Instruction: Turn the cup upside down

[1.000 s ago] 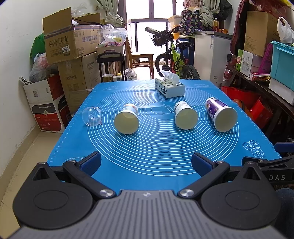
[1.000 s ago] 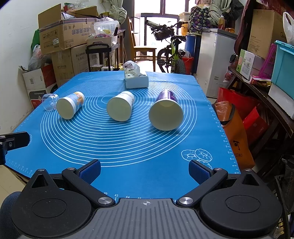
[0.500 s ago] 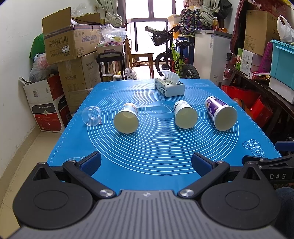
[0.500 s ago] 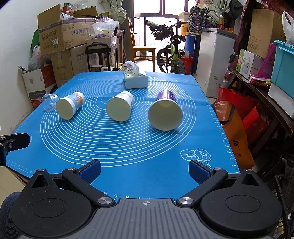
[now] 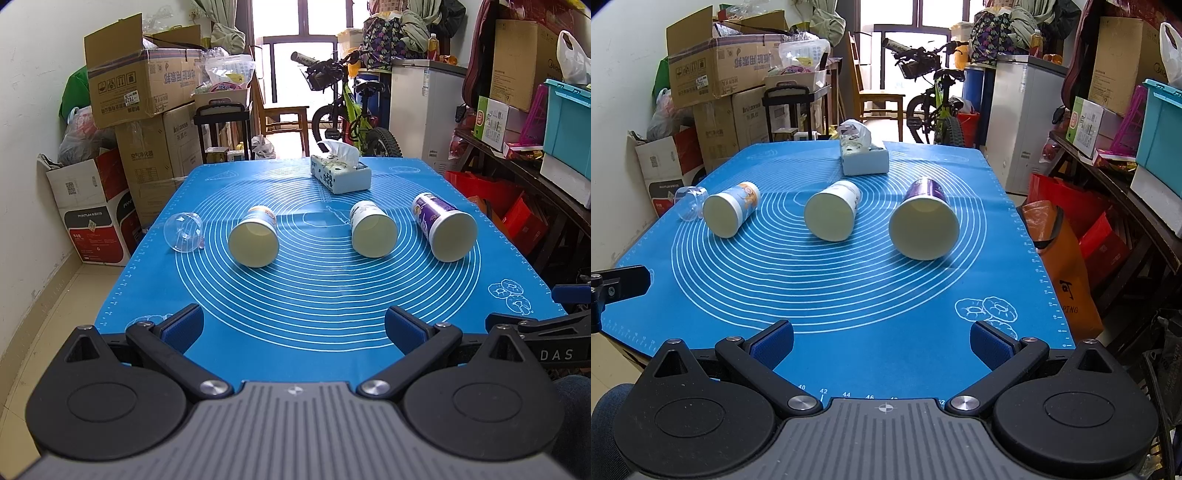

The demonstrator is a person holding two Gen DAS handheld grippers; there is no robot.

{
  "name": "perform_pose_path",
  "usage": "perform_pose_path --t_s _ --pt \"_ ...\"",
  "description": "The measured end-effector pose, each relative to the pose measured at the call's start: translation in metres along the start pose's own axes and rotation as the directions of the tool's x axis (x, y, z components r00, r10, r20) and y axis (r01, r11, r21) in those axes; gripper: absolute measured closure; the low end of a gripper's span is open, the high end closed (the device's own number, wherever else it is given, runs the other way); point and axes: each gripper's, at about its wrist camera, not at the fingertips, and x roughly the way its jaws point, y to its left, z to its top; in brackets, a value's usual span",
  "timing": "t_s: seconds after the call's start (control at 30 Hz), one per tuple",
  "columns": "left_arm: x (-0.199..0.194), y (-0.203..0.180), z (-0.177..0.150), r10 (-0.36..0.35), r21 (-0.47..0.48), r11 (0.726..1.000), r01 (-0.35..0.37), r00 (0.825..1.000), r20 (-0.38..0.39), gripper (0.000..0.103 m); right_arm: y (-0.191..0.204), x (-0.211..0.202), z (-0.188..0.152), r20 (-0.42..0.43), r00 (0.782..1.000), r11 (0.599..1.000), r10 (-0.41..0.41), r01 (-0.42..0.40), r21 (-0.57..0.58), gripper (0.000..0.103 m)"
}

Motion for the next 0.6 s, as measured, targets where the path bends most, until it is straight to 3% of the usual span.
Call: perform_pose_path --t_s 0.6 --pt "0.013 0.019 0.007 0.042 0.020 0.999 -0.042 0.999 0.000 0.000 0.006 0.006 0.014 0.022 0.999 0.998 0.032 -0.033 0.049 0.002"
